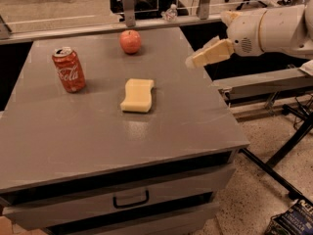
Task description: Move apple near coke can
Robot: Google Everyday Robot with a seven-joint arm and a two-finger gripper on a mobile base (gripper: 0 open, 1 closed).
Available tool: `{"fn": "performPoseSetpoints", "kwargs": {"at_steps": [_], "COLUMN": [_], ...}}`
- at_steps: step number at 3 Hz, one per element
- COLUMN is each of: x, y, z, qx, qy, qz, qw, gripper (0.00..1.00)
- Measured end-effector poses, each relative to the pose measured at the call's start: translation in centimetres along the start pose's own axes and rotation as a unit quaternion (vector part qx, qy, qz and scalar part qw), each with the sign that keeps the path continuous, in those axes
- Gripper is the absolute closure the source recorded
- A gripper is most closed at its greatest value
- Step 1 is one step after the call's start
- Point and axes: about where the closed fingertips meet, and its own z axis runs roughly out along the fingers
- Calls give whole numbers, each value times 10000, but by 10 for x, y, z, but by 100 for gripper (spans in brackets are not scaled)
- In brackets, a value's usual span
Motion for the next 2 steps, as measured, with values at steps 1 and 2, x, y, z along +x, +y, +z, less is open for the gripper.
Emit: {"fn": "performPoseSetpoints", "kwargs": {"at_steps": [1, 2], "x": [8, 22], "y": [1, -20], "z": [32, 83], "qx": [155, 164], "qy": [-162, -409], "qz": [307, 561], "qw": [9993, 9975], "gripper": [0, 0]}}
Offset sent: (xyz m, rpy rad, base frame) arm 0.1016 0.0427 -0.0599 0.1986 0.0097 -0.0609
